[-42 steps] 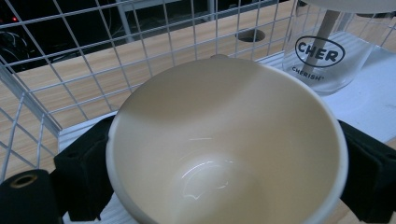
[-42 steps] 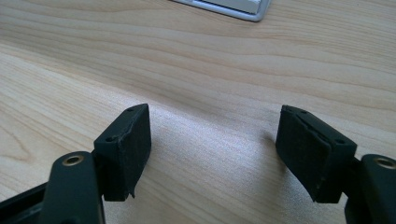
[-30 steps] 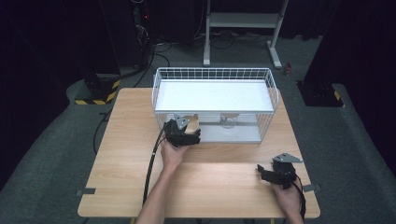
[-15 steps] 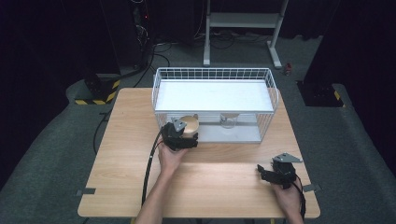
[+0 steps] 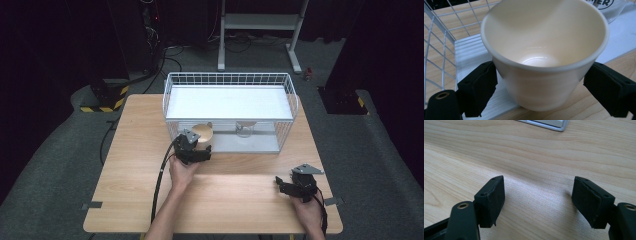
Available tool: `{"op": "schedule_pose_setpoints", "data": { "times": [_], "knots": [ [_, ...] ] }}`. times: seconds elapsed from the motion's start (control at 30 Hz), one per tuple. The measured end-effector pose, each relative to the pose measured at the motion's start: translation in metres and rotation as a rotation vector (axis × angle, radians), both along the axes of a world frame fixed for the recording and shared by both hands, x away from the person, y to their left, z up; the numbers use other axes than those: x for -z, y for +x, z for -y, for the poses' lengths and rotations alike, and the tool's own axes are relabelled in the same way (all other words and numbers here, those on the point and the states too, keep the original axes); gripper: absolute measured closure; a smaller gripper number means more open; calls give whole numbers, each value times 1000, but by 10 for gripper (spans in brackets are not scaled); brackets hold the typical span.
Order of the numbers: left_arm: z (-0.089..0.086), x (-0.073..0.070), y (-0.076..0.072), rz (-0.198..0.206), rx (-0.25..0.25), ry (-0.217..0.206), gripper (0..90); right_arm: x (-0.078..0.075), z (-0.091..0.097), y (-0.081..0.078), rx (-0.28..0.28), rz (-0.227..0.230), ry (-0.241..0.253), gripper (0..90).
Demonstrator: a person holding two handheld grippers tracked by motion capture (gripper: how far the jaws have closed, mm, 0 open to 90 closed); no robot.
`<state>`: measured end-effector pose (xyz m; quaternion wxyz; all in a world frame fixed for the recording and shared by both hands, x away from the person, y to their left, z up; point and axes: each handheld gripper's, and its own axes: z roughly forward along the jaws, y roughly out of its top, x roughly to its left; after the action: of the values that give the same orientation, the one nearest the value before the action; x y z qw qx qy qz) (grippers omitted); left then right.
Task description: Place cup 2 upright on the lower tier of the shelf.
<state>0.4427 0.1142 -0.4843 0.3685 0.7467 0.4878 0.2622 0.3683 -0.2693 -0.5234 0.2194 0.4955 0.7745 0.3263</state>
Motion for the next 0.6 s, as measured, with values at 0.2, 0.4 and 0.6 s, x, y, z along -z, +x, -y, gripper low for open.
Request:
{"op": "schedule_pose_setpoints", "data": {
  "times": [0.2,0.4,0.6],
  "knots": [
    [1,4,2,-16,-15,10,151,0,0,0,0,0,0,266],
    [0,7,6,-24,-29,15,214,0,0,0,2,-2,2,266],
    [2,10,11,-29,-48,14,304,0,0,0,2,-2,1,266]
  ]
}}
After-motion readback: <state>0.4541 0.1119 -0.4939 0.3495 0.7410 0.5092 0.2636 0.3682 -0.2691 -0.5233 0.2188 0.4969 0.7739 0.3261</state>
